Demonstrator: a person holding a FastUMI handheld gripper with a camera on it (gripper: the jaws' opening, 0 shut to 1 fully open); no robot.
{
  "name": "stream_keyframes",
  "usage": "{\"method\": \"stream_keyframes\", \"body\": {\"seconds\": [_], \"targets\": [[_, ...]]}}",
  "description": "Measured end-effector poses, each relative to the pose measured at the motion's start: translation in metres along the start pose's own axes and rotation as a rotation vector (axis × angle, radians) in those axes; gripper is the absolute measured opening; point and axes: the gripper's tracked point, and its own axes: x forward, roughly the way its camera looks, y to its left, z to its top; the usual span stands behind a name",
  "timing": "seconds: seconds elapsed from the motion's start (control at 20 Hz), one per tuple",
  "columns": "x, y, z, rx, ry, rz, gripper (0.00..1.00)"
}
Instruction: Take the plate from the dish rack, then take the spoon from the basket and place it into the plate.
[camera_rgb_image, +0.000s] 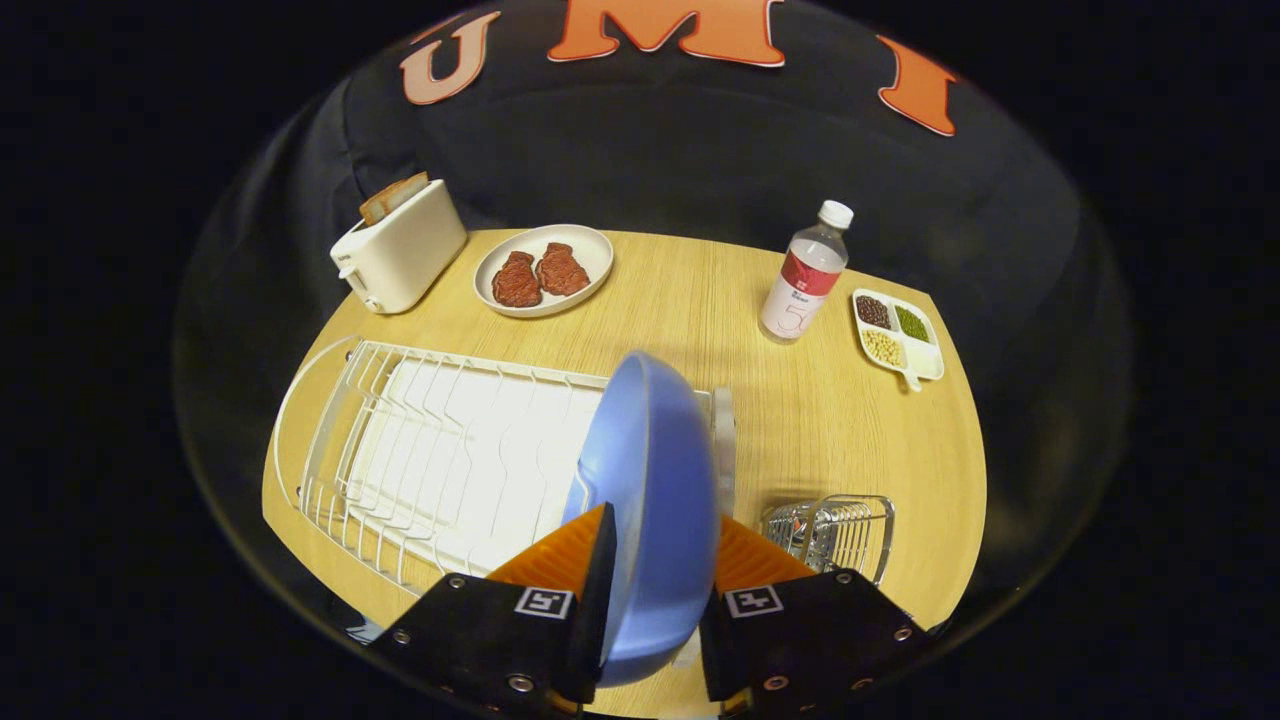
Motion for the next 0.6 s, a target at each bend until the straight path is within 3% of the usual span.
{"method": "stream_keyframes", "body": {"seconds": [0.25,0.5,0.6], "targets": [[-0.007,-0.021,0.018,0.053,-0.048,-0.063,0.29],[-0.020,-0.025,0.034,-0.033,-0.109,-0.161,0.28],[-0.030,-0.015,0.041,-0.028,-0.129,-0.124,0.28]]}}
